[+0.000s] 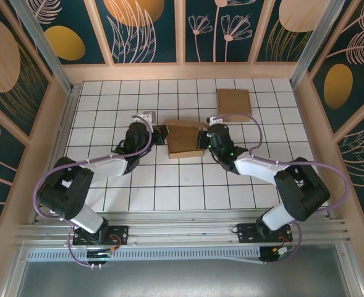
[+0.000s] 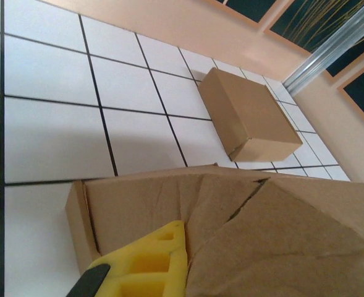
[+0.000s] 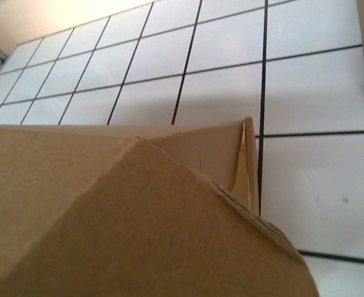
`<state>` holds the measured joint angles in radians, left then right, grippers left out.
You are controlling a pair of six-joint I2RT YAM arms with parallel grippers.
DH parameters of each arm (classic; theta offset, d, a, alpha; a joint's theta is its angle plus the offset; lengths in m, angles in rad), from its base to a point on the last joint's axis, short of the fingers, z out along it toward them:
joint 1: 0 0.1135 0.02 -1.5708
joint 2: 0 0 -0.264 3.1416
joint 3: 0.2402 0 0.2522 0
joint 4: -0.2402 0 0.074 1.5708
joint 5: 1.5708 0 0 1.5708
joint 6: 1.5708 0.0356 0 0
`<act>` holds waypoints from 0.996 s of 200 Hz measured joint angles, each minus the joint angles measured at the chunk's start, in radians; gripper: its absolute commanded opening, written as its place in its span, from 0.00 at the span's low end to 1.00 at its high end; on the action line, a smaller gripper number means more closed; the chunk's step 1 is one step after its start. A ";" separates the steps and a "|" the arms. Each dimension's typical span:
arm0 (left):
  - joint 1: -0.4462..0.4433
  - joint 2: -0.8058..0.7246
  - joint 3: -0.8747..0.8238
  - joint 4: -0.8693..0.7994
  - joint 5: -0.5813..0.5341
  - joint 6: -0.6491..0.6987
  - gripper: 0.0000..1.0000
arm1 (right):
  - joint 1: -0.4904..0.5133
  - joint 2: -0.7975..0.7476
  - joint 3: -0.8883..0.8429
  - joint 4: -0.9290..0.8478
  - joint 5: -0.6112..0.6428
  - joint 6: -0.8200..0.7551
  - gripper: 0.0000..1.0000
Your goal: Fold the paper box
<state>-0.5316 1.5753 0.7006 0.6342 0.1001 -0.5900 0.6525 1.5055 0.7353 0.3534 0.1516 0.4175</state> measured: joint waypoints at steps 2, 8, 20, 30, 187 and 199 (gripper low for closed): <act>-0.001 0.000 -0.003 0.003 0.000 -0.002 0.00 | 0.002 -0.003 -0.005 0.002 0.002 0.000 0.10; -0.004 0.000 -0.012 0.015 0.001 -0.007 0.00 | 0.004 -0.010 -0.018 0.007 0.004 0.000 0.10; -0.008 0.000 -0.026 0.033 0.006 -0.018 0.00 | 0.008 -0.024 -0.040 0.014 0.006 -0.005 0.10; -0.010 0.000 -0.035 0.047 0.012 -0.027 0.00 | 0.010 -0.034 -0.052 0.017 0.007 -0.015 0.10; -0.034 -0.089 -0.252 0.012 0.172 -0.097 0.26 | 0.019 -0.162 -0.223 0.077 -0.050 -0.097 0.50; -0.034 -0.129 -0.253 0.001 0.167 -0.099 0.26 | 0.019 -0.201 -0.230 0.076 -0.056 -0.091 0.56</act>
<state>-0.5652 1.4467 0.4477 0.6350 0.2676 -0.6891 0.6716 1.3045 0.5056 0.4297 0.0959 0.3267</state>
